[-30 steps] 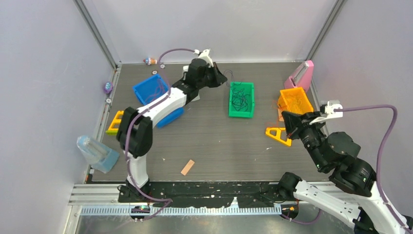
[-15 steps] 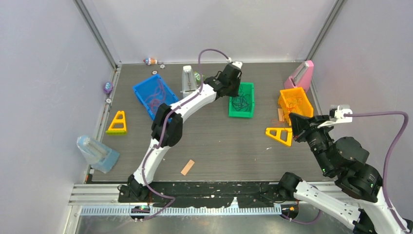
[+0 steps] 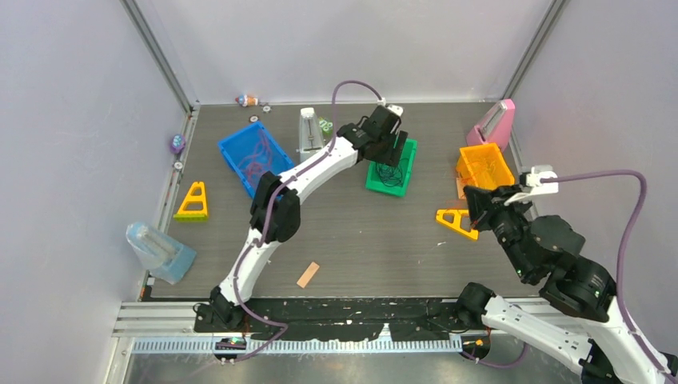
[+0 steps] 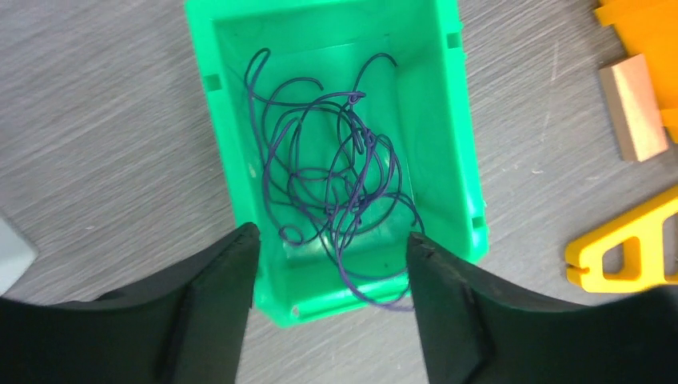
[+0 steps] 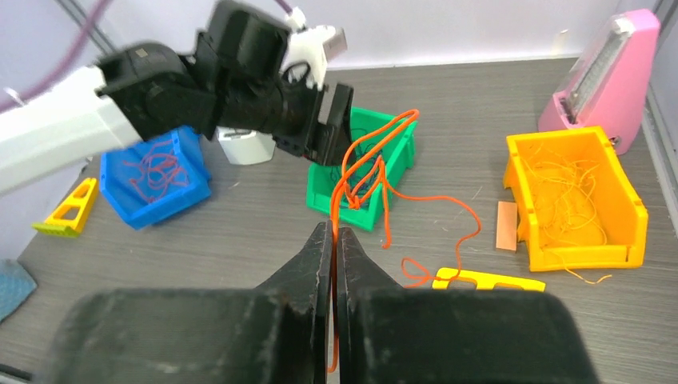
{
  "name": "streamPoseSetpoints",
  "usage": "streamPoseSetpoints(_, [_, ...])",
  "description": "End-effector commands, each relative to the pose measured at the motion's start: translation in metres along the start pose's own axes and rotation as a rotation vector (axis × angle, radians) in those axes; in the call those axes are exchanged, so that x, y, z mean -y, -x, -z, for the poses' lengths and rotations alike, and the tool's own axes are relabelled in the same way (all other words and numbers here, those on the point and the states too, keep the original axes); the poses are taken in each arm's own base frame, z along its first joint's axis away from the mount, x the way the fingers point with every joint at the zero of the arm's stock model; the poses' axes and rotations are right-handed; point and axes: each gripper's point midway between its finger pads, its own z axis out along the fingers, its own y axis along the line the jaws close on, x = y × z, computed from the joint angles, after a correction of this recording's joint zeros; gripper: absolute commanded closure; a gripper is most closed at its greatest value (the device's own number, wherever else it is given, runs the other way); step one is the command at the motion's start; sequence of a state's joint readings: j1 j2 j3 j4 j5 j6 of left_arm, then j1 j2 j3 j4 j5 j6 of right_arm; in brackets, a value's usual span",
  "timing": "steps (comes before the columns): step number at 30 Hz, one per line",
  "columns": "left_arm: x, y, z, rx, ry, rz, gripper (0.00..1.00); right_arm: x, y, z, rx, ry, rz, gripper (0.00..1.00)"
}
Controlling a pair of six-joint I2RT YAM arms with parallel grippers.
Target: Untangle the cables
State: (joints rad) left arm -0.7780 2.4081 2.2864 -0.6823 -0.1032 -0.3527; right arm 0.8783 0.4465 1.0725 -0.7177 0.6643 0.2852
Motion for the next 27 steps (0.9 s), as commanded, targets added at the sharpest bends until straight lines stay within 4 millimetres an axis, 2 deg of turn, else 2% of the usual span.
streamPoseSetpoints(1, [-0.001,0.072,0.102,0.182,-0.054,0.016,0.26,-0.022,-0.004,-0.010,-0.052,0.071,0.041,0.95])
streamPoseSetpoints(4, [-0.009,0.081,0.150,0.231,-0.066,0.027,0.18,-0.048,-0.017,-0.019,-0.117,0.165,0.079,0.95])
streamPoseSetpoints(8, [-0.043,0.066,0.202,0.286,-0.014,0.081,0.09,-0.084,-0.024,-0.030,-0.176,0.296,0.112,0.95])
streamPoseSetpoints(10, [-0.068,0.050,0.226,0.325,0.015,0.125,0.01,-0.104,-0.027,-0.038,-0.200,0.357,0.123,0.95])
streamPoseSetpoints(13, [-0.110,0.017,0.263,0.380,0.070,0.203,0.01,-0.137,-0.036,-0.056,-0.246,0.443,0.137,0.95])
streamPoseSetpoints(14, [-0.123,0.005,0.275,0.394,0.090,0.225,0.00,-0.149,-0.035,-0.057,-0.253,0.487,0.134,0.95])
streamPoseSetpoints(15, [-0.137,-0.008,0.285,0.399,0.115,0.252,0.00,-0.160,-0.042,-0.067,-0.277,0.503,0.142,0.95])
streamPoseSetpoints(16, [-0.150,-0.021,0.295,0.401,0.140,0.276,0.01,-0.172,-0.038,-0.068,-0.280,0.547,0.137,0.95])
streamPoseSetpoints(17, [-0.160,-0.032,0.306,0.407,0.152,0.294,0.00,-0.184,-0.047,-0.079,-0.304,0.562,0.143,0.95])
streamPoseSetpoints(18, [-0.169,-0.045,0.313,0.402,0.165,0.311,0.00,-0.197,-0.041,-0.079,-0.301,0.610,0.135,0.95])
streamPoseSetpoints(19, [-0.178,-0.058,0.321,0.395,0.181,0.329,0.00,-0.211,-0.052,-0.088,-0.329,0.638,0.139,0.95])
streamPoseSetpoints(20, [-0.185,-0.071,0.327,0.388,0.204,0.345,0.00,-0.224,-0.043,-0.093,-0.304,0.664,0.130,0.95])
streamPoseSetpoints(21, [-0.191,-0.080,0.335,0.391,0.225,0.355,0.00,-0.235,-0.054,-0.102,-0.335,0.677,0.136,0.95])
streamPoseSetpoints(22, [-0.195,-0.088,0.348,0.407,0.245,0.363,0.00,-0.250,-0.057,-0.114,-0.340,0.691,0.138,0.95])
streamPoseSetpoints(23, [-0.200,-0.095,0.356,0.418,0.273,0.373,0.01,-0.263,-0.046,-0.118,-0.320,0.719,0.128,0.95])
streamPoseSetpoints(24, [-0.205,-0.101,0.366,0.436,0.305,0.379,0.01,-0.275,-0.060,-0.130,-0.346,0.726,0.138,0.95])
streamPoseSetpoints(25, [-0.212,-0.106,0.375,0.457,0.345,0.386,0.01,-0.286,-0.048,-0.135,-0.321,0.745,0.127,0.95])
streamPoseSetpoints(26, [-0.218,-0.111,0.384,0.477,0.385,0.389,0.00,-0.298,-0.064,-0.149,-0.352,0.744,0.133,0.95])
streamPoseSetpoints(27, [-0.224,-0.114,0.395,0.499,0.429,0.384,0.00,-0.310,-0.048,-0.153,-0.320,0.767,0.120,0.95])
